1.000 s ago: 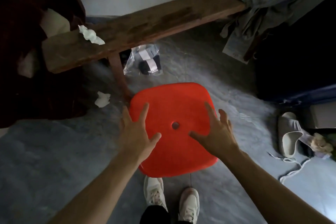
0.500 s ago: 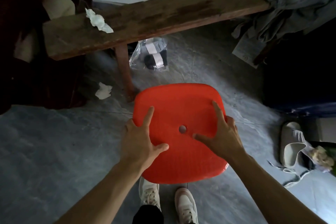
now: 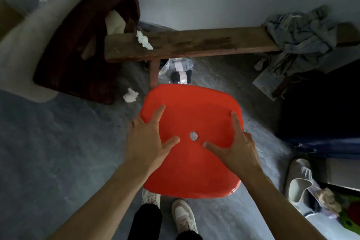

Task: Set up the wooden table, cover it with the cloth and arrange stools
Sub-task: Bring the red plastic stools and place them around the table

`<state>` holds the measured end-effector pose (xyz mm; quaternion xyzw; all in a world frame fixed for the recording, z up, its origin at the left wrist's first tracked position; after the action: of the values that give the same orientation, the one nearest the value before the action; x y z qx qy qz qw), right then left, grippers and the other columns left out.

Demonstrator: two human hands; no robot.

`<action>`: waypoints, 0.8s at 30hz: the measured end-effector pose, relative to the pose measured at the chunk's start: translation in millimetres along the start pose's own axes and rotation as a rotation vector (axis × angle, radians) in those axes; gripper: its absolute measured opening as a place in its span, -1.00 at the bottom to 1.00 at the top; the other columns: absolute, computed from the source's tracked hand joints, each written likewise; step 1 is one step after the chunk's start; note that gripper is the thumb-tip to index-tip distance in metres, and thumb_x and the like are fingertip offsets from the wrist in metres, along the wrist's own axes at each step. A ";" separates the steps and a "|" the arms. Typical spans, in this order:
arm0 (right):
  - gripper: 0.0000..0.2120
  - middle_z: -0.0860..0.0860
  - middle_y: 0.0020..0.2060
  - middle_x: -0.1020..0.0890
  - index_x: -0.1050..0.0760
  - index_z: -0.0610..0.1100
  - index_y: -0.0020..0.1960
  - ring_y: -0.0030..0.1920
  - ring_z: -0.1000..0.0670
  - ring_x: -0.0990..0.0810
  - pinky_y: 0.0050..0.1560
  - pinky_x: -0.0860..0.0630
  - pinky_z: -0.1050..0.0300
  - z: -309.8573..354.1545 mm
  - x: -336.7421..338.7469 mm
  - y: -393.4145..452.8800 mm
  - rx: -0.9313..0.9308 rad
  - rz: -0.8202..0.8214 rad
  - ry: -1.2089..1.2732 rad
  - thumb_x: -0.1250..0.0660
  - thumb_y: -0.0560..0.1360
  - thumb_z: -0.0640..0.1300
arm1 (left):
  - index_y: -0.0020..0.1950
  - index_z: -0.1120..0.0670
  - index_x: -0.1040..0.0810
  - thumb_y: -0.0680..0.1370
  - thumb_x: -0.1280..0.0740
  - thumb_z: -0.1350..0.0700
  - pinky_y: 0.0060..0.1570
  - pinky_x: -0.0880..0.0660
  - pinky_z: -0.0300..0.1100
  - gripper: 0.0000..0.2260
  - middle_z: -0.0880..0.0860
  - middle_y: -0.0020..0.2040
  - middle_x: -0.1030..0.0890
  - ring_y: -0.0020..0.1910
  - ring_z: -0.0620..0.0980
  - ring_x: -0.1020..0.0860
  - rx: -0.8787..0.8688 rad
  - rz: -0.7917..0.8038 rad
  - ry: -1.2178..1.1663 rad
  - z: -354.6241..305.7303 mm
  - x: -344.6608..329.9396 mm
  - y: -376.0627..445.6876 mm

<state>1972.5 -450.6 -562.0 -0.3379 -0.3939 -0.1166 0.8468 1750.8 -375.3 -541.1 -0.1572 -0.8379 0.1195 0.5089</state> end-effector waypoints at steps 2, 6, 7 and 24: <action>0.14 -0.21 0.33 -0.37 0.21 0.36 0.53 0.28 -0.24 -0.43 0.22 -0.48 -0.17 17.8 25.8 -27.9 0.043 0.010 0.006 -0.43 0.18 0.49 | 0.52 -0.32 -0.07 0.38 -0.44 -0.29 0.34 -0.34 0.10 -0.18 0.20 0.37 -0.36 0.37 0.18 -0.29 0.036 -0.040 -0.031 -9.2 32.2 -32.4; 0.11 -0.20 0.36 -0.37 0.18 0.36 0.53 0.33 -0.24 -0.39 0.23 -0.47 -0.17 54.4 74.0 -88.6 0.186 0.022 -0.047 -0.45 0.21 0.44 | 0.51 -0.32 -0.10 0.37 -0.46 -0.26 0.30 -0.35 0.07 -0.19 0.17 0.33 -0.38 0.33 0.15 -0.31 0.122 -0.145 -0.091 -21.2 90.4 -115.7; 0.10 -0.20 0.35 -0.38 0.18 0.36 0.53 0.33 -0.24 -0.40 0.23 -0.46 -0.16 65.5 83.4 -103.9 0.230 0.033 -0.061 -0.45 0.22 0.43 | 0.51 -0.32 -0.10 0.37 -0.47 -0.24 0.28 -0.34 0.05 -0.19 0.15 0.32 -0.38 0.33 0.13 -0.31 0.153 -0.175 -0.125 -22.5 103.4 -137.6; 0.11 -0.19 0.37 -0.46 0.07 0.16 0.60 0.33 -0.22 -0.45 0.30 -0.39 -0.08 248.3 61.4 -398.8 0.982 0.316 -0.418 -0.49 0.25 0.35 | 0.54 -0.20 -0.21 0.34 -0.49 -0.27 0.29 -0.36 0.04 -0.17 0.27 0.21 -0.50 0.21 0.24 -0.44 0.683 -0.690 -0.308 96.4 231.4 -478.3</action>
<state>1682.2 -578.5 -210.1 0.0254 -0.5062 0.2783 0.8159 1497.1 -731.1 -223.9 0.3234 -0.8195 0.2335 0.4116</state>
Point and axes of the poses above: each hand's wrist, its own y-axis towards the middle knuckle, its own x-axis out of the back of the hand, z = x × y, the point moved 1 cm from there along y, towards the middle knuckle
